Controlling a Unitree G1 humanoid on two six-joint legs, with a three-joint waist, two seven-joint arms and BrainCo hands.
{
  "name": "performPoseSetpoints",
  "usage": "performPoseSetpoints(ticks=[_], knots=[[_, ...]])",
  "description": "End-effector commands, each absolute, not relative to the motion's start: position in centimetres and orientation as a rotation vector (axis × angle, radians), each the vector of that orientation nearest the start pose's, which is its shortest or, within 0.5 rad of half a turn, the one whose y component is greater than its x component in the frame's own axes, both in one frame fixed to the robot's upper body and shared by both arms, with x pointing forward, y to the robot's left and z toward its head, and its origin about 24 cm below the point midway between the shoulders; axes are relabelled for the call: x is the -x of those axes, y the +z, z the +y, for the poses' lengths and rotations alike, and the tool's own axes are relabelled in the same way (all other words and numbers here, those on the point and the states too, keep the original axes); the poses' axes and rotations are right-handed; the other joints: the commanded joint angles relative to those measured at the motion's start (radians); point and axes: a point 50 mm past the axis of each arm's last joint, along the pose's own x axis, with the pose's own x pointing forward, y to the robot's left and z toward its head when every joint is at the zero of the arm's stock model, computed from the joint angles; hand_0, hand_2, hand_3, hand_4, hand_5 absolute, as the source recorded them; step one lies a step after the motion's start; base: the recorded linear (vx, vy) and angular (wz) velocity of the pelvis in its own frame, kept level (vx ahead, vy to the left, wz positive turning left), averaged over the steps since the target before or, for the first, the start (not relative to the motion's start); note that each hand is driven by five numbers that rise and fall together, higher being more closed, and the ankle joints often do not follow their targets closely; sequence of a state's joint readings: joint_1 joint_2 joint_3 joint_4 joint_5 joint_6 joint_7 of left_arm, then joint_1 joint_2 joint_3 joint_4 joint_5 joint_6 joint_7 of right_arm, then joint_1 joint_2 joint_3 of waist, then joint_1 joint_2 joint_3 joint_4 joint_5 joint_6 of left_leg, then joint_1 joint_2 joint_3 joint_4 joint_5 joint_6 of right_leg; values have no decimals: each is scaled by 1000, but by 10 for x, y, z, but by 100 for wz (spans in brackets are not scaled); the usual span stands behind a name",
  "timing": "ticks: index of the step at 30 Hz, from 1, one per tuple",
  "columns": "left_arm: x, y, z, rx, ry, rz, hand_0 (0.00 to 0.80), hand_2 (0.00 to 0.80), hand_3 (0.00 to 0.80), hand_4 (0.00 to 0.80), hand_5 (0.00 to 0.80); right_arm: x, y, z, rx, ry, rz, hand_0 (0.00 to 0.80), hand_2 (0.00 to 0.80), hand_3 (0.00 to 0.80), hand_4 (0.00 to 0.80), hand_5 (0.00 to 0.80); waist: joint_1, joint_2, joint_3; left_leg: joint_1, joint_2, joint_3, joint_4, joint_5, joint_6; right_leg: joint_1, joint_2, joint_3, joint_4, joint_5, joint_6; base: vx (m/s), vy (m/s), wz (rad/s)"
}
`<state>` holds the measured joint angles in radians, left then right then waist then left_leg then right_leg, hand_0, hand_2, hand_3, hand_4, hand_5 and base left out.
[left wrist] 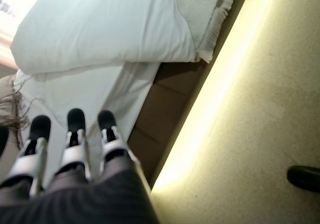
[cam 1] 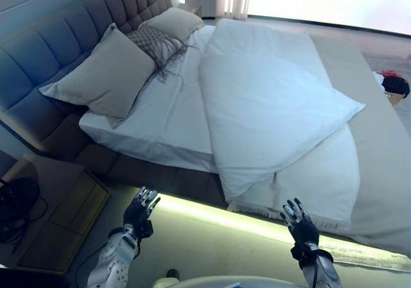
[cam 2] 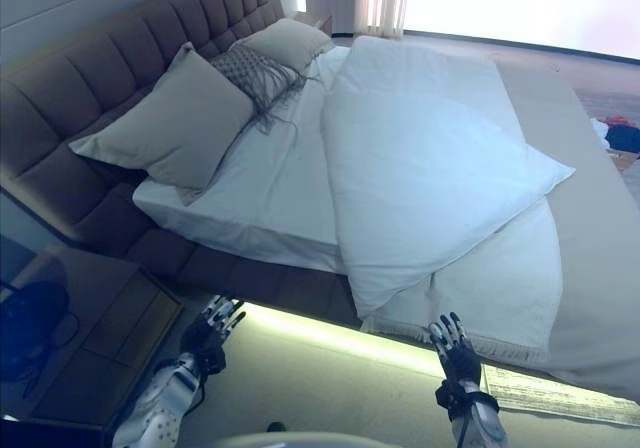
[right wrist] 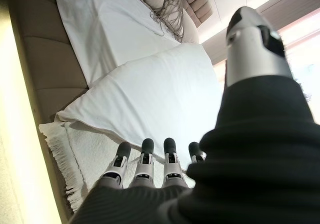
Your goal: Make the bed neatly
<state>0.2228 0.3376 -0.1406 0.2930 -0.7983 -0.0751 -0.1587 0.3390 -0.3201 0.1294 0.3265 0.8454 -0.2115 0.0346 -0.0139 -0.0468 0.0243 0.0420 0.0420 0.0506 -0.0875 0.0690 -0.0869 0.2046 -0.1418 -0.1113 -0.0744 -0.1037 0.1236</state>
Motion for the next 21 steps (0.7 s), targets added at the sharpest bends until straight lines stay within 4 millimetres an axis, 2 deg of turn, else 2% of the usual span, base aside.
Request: performPoseSetpoints(ticks=[1, 7, 14, 21], knots=[[-195, -39, 215, 431, -25, 316, 0, 0, 0, 0, 0, -158, -50, -235, -466, -245, 301, 0, 0, 0, 0, 0, -4, 24, -15, 41, 41, 57, 12, -54, 21, -129, 41, -10, -5, 158, -19, 0, 0, 0], [-198, -36, 210, 414, -64, 316, 0, 0, 0, 0, 0, -160, -49, -231, -470, -229, 305, 0, 0, 0, 0, 0, -1, 18, -7, 39, 46, 61, 35, -61, 19, -131, 38, -3, 0, 159, -19, 0, 0, 0], [-191, -43, 211, 412, -58, 346, 0, 0, 0, 0, 0, -160, -48, -231, -470, -232, 306, 0, 0, 0, 0, 0, 10, 12, -10, 34, 44, 46, 79, -84, 19, -126, 34, -2, 2, 158, -20, 0, 0, 0], [-196, -38, 212, 429, -52, 321, 0, 0, 0, 0, 0, -155, -48, -239, -470, -254, 302, 0, 0, 0, 0, 0, -4, 22, -16, 37, 54, 47, 37, -64, 18, -143, 47, -7, 0, 158, -21, -14, -21, 0]])
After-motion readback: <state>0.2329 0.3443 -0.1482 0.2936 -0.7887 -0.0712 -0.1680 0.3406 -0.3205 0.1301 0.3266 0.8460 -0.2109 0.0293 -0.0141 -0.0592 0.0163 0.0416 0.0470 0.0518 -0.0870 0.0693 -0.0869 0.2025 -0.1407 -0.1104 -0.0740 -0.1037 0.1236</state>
